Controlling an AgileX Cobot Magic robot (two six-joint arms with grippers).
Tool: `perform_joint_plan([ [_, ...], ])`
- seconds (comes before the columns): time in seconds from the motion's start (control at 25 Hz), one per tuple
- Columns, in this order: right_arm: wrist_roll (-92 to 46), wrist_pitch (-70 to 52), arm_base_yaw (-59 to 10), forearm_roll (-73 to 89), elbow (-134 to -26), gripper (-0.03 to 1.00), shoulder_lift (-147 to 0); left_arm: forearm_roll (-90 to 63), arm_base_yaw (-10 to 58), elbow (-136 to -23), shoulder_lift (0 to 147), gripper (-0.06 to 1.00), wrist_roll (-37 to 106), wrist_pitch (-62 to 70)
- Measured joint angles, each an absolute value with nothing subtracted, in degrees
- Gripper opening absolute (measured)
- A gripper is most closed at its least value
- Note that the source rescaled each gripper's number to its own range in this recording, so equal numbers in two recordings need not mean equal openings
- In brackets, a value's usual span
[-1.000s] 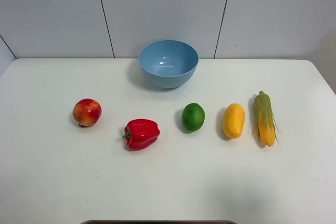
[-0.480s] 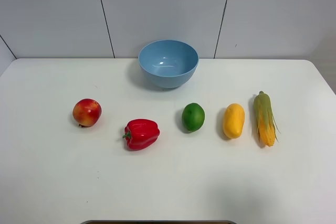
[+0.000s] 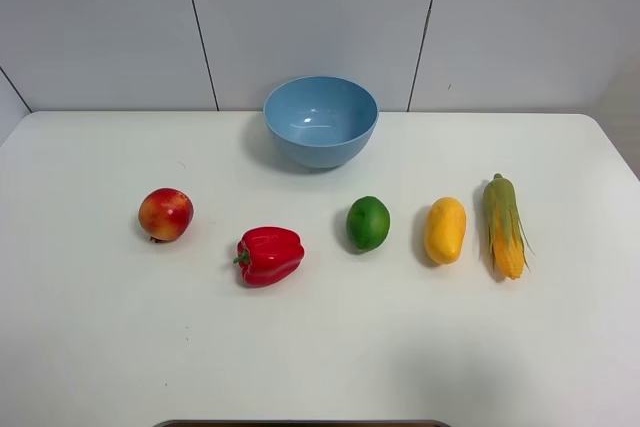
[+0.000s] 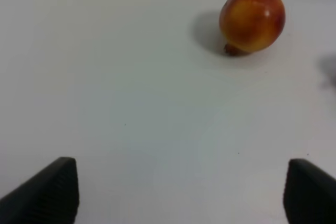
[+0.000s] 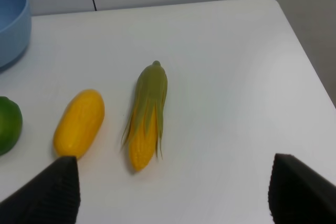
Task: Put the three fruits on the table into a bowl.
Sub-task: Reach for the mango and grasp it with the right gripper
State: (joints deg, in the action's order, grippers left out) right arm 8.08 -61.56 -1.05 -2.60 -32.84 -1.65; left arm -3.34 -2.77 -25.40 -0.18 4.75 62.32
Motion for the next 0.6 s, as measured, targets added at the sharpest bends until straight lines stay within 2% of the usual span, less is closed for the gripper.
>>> perform_joint_plan([
  [0.36, 7.06, -61.18, -1.05, 3.32, -37.1, 0.38, -21.61, -3.34, -2.77, -25.4, -0.18, 0.16, 4.75, 62.32],
  [0.6, 4.1, -59.5, -1.05, 3.38, -44.67, 0.57, -35.28, -3.34, -2.77, -25.4, -0.18, 0.16, 4.75, 62.32],
])
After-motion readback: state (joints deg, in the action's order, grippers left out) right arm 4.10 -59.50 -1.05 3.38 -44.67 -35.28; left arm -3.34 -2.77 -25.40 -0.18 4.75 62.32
